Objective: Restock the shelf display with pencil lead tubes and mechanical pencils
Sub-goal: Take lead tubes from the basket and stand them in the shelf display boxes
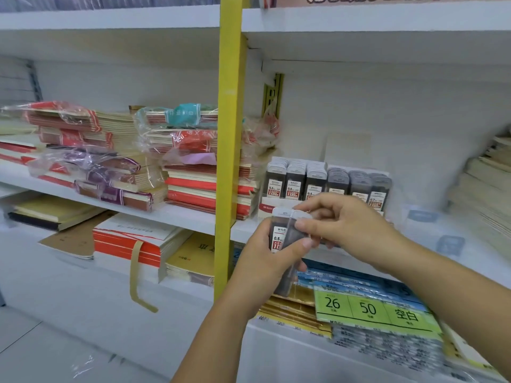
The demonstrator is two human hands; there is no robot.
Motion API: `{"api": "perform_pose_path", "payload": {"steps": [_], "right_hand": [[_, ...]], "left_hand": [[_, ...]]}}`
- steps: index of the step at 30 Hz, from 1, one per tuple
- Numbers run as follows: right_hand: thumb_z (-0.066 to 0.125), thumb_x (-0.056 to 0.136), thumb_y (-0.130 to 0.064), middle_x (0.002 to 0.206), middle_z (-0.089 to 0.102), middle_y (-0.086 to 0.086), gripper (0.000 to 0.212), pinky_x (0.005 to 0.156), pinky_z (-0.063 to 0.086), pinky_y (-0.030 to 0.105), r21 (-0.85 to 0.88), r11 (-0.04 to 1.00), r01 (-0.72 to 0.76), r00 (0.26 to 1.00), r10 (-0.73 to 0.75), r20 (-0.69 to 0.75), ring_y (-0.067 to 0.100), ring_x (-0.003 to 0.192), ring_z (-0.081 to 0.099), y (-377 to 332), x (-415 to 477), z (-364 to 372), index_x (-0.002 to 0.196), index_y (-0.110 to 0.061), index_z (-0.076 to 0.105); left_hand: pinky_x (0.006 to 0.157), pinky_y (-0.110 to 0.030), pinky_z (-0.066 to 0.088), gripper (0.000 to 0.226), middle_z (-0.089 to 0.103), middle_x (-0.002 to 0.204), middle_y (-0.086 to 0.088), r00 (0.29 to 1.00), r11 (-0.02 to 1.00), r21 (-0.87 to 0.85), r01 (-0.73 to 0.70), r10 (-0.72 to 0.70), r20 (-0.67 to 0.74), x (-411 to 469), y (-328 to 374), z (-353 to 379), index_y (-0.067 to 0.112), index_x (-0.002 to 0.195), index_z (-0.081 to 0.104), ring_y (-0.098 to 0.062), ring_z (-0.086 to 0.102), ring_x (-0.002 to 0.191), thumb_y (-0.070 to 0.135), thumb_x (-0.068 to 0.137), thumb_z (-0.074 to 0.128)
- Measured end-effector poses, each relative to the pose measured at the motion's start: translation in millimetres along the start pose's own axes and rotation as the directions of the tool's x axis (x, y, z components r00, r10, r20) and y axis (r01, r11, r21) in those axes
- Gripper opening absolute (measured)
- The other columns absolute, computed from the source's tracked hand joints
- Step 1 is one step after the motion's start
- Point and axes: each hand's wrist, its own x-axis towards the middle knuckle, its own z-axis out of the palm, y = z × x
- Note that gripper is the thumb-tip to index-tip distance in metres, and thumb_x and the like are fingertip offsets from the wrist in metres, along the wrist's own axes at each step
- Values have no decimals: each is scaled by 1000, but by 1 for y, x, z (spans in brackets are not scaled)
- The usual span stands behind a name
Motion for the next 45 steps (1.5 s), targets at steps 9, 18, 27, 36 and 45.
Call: {"api": "perform_pose_path", "payload": {"steps": [9,18,27,36,45], "right_hand": [[71,75,-28,82,73,10,33,56,53,24,248,969,13,992,19,-126,22,65,67,12,-23,-41,101,-10,62],[64,89,-11,102,74,-7,18,77,57,22,155,987,-32,991,51,-120,7,96,70,23,-33,-53,105,-19,60],[68,86,-15,89,76,6,20,66,56,26,178,981,-78,984,105,-143,18,77,72,25,-35,-55,105,-16,60],[67,90,-16,90,72,-7,24,70,56,20,-125,943,309,860,-333,-387,6,85,69,-29,15,-39,94,-35,53],[65,90,-24,92,58,-18,20,61,43,16,-532,839,117,937,-271,-222,0,81,57,-24,84,9,90,-38,51]], "left_hand": [[48,-23,47,16,70,73,4,989,991,98,91,-102,111,0,-4,17,48,99,59,-8,59,55,54,87,67],[50,-22,49,36,73,84,8,987,989,77,126,-132,89,5,-14,27,49,103,60,-7,61,58,47,75,83],[49,-21,48,31,74,92,8,988,987,69,146,-148,33,6,-19,28,45,108,59,-7,61,57,39,84,79],[66,-31,59,21,76,88,4,971,978,-136,156,-177,-159,9,-18,-11,45,94,67,-12,70,68,26,99,61],[61,-26,60,21,77,95,9,953,976,-215,39,-102,-286,4,-13,-43,37,108,64,-14,77,84,23,93,70]]}}
